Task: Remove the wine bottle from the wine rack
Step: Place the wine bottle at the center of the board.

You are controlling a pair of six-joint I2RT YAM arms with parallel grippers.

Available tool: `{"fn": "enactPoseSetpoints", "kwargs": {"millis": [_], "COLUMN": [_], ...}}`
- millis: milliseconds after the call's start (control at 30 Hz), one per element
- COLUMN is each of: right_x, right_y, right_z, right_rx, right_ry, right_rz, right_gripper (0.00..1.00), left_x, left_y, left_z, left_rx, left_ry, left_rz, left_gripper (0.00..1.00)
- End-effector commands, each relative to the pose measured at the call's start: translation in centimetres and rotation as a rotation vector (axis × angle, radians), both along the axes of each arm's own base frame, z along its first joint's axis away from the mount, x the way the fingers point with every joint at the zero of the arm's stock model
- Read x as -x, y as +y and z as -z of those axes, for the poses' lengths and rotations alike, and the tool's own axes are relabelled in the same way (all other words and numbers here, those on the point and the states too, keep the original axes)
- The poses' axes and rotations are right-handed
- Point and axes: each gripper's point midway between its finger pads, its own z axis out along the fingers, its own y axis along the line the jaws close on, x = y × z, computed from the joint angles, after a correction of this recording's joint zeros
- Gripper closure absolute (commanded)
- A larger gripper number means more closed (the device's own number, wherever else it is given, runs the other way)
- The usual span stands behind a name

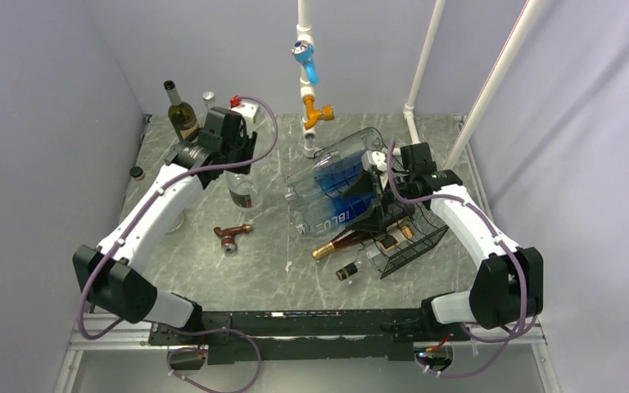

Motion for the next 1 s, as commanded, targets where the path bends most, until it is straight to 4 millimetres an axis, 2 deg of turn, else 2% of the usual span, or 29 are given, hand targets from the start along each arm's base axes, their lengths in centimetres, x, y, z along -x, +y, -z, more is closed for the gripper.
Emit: {"fn": "enactPoseSetpoints", "kwargs": {"millis": [0,400,667,967], "right_x": [-0.5,-0.6,-0.6,-0.6], "right_y": [0.1,0.2,0.2,0.2], "right_z": [-1.0,-0.5,0.0,0.7], "right_rx": [-0.015,-0.013,-0.006,0.017], "right_ry": [-0.054,-0.024,0.000,0.009], "right_rz": [-0.016,-0.025,-0.033,-0.046], "right_gripper": [0.00,0.00,0.00,0.00], "left_x": [-5.4,-12.7,-16.3,-19.2], "left_y": [-1.0,-0.4,-0.5,-1.1], "left_z": [-8.5,-9.9,-9.7,-9.7], "left_rx": [0.078,0.082,0.046,0.037], "left_ry": [-0.293,-0.378,-0.422,-0.444], "left_rz": [0.004,-0.052,-0.049,-0.045], "left_gripper": [1.00,1.00,1.00,1.00]}}
